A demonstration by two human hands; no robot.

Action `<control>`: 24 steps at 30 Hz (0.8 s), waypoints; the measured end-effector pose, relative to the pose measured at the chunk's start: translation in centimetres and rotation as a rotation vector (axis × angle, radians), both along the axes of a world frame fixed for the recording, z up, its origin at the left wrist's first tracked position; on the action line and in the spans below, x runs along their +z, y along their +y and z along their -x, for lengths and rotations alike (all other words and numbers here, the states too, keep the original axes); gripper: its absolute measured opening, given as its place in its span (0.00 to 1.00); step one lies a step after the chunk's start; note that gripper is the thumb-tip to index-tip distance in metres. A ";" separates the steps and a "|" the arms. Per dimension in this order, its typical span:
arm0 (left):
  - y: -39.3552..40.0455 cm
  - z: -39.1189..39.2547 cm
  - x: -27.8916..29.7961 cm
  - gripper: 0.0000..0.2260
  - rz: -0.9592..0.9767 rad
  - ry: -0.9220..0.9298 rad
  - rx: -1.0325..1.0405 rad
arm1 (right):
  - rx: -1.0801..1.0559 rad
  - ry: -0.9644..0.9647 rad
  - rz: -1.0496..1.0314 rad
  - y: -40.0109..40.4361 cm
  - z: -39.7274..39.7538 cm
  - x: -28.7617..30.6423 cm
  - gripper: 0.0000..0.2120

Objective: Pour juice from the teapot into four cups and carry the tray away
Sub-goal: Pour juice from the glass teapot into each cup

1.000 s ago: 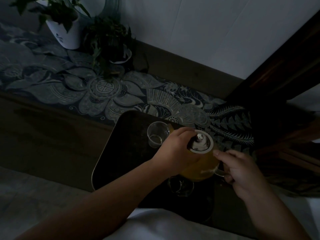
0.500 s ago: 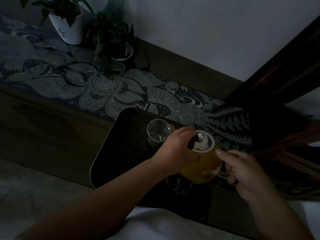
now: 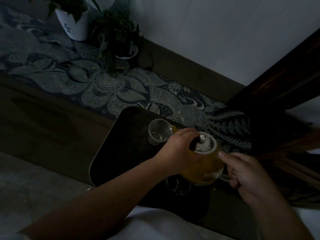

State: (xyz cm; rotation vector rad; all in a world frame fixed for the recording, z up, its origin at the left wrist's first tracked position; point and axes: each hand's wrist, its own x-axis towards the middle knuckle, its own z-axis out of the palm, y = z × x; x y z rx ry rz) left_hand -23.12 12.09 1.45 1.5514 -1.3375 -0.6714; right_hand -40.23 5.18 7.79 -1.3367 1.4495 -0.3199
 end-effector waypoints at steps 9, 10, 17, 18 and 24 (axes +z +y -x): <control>0.3 -0.1 0.0 0.28 0.008 0.031 0.017 | 0.018 0.008 -0.012 0.0 -0.2 0.3 0.11; 0.2 -0.1 0.0 0.28 0.009 0.034 0.018 | 0.021 0.008 -0.012 0.0 -0.2 0.4 0.11; 0.2 0.0 0.0 0.28 0.021 0.037 0.016 | 0.019 0.003 -0.012 0.1 -0.1 0.6 0.10; 0.3 0.0 0.1 0.28 0.020 0.039 0.012 | 0.021 0.005 -0.013 0.1 0.0 0.6 0.10; 0.2 0.2 -0.2 0.28 0.015 0.041 0.002 | 0.021 0.005 -0.028 0.2 0.1 0.8 0.10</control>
